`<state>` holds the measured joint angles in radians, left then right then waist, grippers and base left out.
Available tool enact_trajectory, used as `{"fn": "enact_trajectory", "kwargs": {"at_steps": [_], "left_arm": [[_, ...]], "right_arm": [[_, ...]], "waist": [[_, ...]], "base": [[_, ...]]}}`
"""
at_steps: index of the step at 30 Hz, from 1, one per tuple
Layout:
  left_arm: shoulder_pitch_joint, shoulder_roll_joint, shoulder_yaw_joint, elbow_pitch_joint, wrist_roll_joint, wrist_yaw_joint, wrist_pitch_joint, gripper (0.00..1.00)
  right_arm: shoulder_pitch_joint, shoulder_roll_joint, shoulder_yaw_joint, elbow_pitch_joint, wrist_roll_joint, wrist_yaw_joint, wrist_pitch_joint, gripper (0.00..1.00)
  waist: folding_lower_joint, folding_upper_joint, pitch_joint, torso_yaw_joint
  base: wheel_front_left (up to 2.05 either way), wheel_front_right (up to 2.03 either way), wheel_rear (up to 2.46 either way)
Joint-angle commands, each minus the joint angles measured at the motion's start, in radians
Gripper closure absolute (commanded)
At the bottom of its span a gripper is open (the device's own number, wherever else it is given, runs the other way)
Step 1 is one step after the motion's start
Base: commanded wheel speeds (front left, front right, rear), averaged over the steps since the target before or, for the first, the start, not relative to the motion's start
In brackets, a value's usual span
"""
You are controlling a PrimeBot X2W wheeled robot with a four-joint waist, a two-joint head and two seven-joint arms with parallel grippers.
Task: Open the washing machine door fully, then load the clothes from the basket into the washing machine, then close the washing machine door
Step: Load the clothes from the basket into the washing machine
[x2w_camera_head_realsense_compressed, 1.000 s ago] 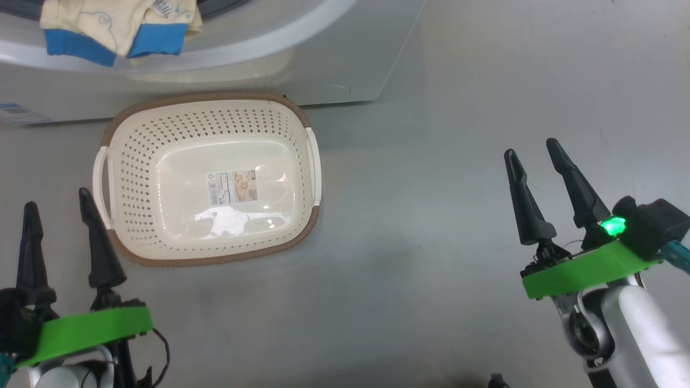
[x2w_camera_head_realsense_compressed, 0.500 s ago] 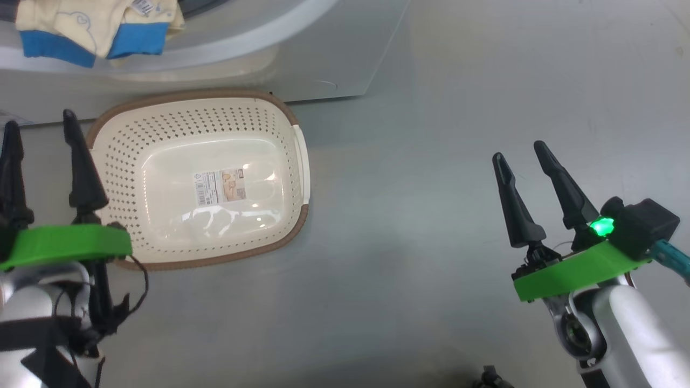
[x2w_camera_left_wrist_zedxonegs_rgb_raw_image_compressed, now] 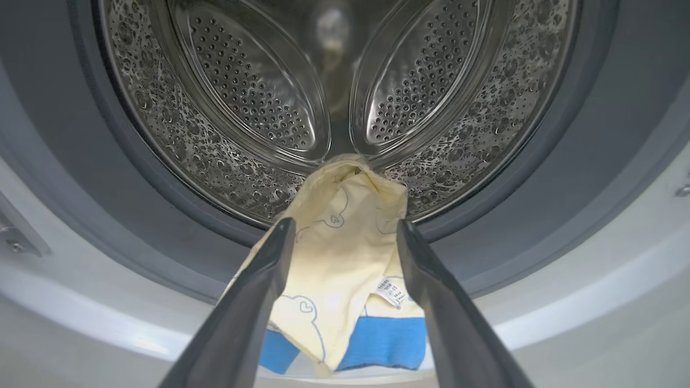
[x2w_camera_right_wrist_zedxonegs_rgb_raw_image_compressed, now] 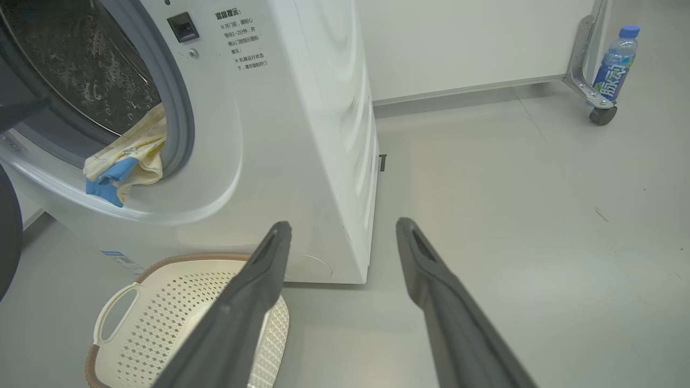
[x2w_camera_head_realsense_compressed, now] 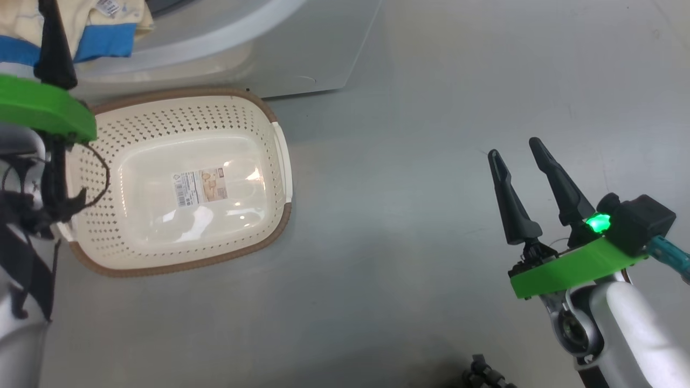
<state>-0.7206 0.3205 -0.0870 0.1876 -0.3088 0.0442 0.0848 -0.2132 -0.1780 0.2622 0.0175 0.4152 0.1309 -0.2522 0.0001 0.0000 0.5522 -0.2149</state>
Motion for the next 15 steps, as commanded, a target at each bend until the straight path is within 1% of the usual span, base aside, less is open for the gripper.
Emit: {"fn": "enact_trajectory", "kwargs": {"at_steps": [1, 4, 8, 15], "left_arm": [[-0.055, 0.052, 0.021, -0.002, 0.002, -0.008, 0.018, 0.0], [-0.097, 0.05, 0.013, 0.035, -0.003, -0.015, 0.035, 0.0], [-0.163, 0.055, -0.007, 0.126, -0.003, -0.028, 0.075, 0.0], [-0.251, 0.044, -0.021, 0.286, -0.034, -0.053, 0.136, 0.0]], "right_arm": [[-0.007, -0.004, 0.014, -0.026, 0.007, 0.0, -0.01, 0.0], [-0.008, -0.003, 0.014, -0.026, 0.007, 0.0, -0.01, 0.0], [-0.011, -0.002, 0.016, -0.026, 0.006, 0.0, -0.01, 0.0], [-0.014, -0.003, 0.016, -0.029, 0.005, 0.0, -0.01, 0.0]], "waist": [[-0.0001, 0.0, 0.004, -0.004], [-0.0001, 0.0, 0.009, -0.006], [-0.0001, 0.0, 0.017, -0.011], [-0.0001, 0.0, 0.035, -0.016]], "base": [[0.0, 0.0, 0.0], [0.0, 0.0, 0.0], [0.0, 0.0, 0.0], [0.0, 0.0, 0.0]]}}
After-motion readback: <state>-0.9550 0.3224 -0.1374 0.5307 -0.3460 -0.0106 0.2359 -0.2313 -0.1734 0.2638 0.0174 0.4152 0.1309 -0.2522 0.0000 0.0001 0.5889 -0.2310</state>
